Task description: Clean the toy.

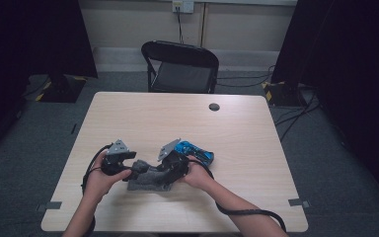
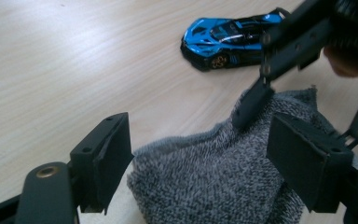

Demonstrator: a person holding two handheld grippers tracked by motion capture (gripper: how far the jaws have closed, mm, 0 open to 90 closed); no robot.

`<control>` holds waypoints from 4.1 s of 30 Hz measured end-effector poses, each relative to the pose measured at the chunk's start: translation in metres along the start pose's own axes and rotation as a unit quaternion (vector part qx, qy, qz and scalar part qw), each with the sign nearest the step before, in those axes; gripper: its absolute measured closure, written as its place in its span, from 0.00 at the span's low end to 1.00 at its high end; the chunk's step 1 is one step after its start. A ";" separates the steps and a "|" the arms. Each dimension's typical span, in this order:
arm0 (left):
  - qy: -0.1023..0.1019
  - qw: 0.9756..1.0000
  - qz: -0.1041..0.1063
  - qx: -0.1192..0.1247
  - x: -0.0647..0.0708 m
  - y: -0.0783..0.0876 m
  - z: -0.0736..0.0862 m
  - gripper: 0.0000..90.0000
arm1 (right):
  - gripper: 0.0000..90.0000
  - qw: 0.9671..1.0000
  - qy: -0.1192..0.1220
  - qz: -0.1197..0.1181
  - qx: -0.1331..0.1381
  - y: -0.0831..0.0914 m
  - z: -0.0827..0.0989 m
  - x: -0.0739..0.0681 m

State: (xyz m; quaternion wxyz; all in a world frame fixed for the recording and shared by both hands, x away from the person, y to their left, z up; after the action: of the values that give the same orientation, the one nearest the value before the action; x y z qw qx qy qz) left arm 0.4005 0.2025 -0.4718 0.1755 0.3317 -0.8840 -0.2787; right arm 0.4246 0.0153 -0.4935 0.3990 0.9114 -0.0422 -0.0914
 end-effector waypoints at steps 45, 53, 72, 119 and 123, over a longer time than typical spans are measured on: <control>-0.080 0.995 0.032 -0.040 0.028 -0.038 0.004 0.30 | 0.21 0.985 -0.097 0.133 0.057 0.071 0.032 0.073; -0.082 0.995 0.040 -0.048 0.029 -0.046 0.008 0.38 | 0.18 0.981 -0.119 0.152 0.029 0.062 0.047 0.087; -0.068 0.996 0.034 -0.046 0.026 -0.050 0.012 0.42 | 0.16 0.982 -0.105 0.154 -0.008 0.056 0.082 0.084; -0.066 0.997 0.023 -0.044 0.024 -0.050 0.012 0.47 | 0.31 0.975 -0.139 0.172 0.022 0.069 0.086 0.071; -0.065 0.997 0.022 -0.043 0.025 -0.051 0.012 0.47 | 0.31 0.975 -0.131 0.177 0.019 0.073 0.085 0.070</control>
State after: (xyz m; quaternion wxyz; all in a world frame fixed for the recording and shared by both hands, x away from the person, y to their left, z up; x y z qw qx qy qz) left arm 0.4017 0.1582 -0.5089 0.1382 0.2859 -0.8876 -0.3336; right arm 0.4756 -0.1058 -0.5050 0.3825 0.8769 -0.2570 -0.1370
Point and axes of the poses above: each handheld gripper's, and its own axes: y roughly backward along the jaws, z roughly out of its underside, x roughly to its right, the point moved 3 cm from there along -y, roughly forward along the jaws
